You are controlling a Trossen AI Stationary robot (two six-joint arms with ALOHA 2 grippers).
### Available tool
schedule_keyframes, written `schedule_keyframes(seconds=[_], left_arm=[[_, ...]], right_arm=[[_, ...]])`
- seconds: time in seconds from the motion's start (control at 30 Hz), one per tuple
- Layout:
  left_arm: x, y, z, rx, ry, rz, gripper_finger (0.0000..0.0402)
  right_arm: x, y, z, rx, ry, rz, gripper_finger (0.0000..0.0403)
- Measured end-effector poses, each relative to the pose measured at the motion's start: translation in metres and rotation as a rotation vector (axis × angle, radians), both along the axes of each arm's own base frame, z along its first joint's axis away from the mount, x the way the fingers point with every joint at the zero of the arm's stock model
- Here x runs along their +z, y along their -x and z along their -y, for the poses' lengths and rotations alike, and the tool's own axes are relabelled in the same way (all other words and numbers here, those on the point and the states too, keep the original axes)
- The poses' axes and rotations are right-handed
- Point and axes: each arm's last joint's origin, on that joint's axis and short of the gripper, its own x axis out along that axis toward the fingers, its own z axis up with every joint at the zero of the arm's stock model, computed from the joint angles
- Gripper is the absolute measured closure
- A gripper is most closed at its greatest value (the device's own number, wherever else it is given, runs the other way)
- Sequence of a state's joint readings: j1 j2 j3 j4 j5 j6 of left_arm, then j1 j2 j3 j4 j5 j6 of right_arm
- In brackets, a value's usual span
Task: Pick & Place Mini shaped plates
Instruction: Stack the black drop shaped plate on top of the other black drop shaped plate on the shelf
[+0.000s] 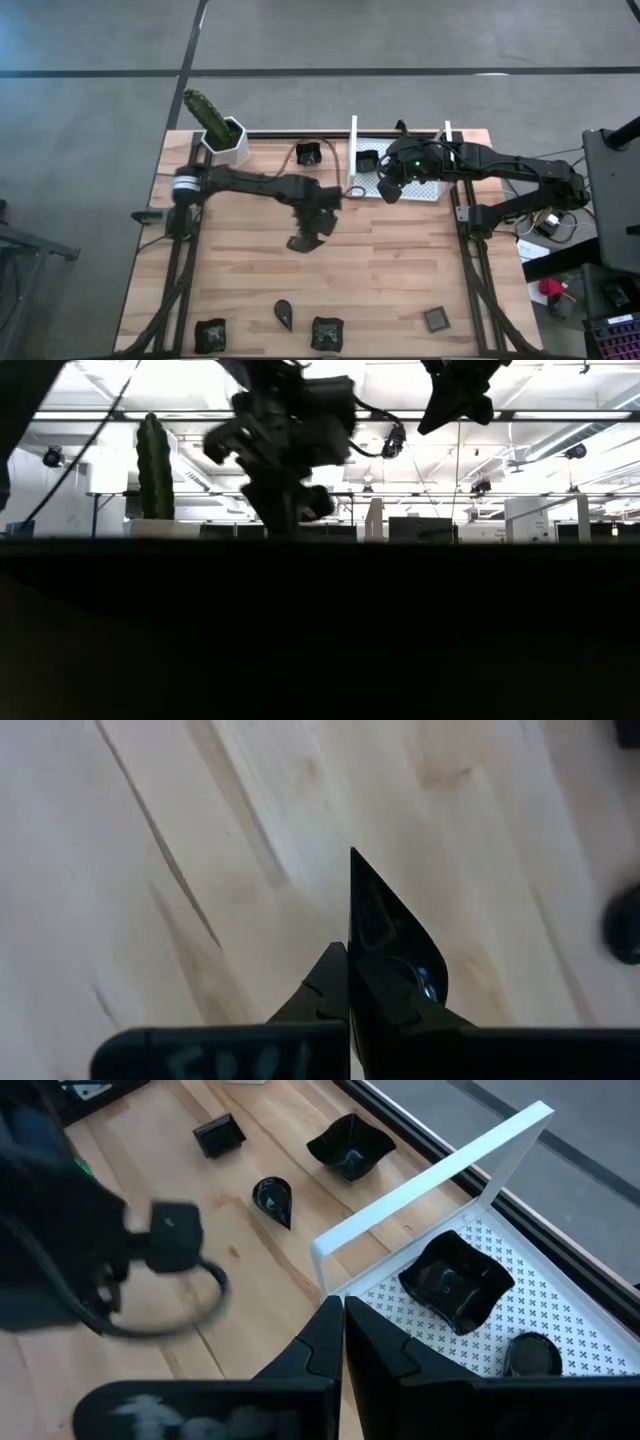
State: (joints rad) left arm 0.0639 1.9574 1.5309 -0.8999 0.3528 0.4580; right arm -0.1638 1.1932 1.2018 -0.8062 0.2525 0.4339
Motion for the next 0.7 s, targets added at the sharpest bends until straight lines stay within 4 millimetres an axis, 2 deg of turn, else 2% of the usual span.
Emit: schedule_keyframes(seconds=[0.17, 0.3, 0.7], left_arm=[[-0.007, -0.028, -0.003, -0.048, -0.026, 0.002, 0.0401], [-0.010, -0.042, 0.002, -0.084, -0.035, 0.024, 0.0401], [-0.020, -0.054, 0.006, -0.090, -0.036, 0.064, 0.0401]], right_arm=[[0.009, 0.011, -0.002, 0.007, -0.005, 0.043, 0.0390], [0.017, 0.021, -0.004, 0.008, -0.001, 0.084, 0.0390], [0.027, 0.035, -0.006, 0.006, 0.002, 0.138, 0.0390]])
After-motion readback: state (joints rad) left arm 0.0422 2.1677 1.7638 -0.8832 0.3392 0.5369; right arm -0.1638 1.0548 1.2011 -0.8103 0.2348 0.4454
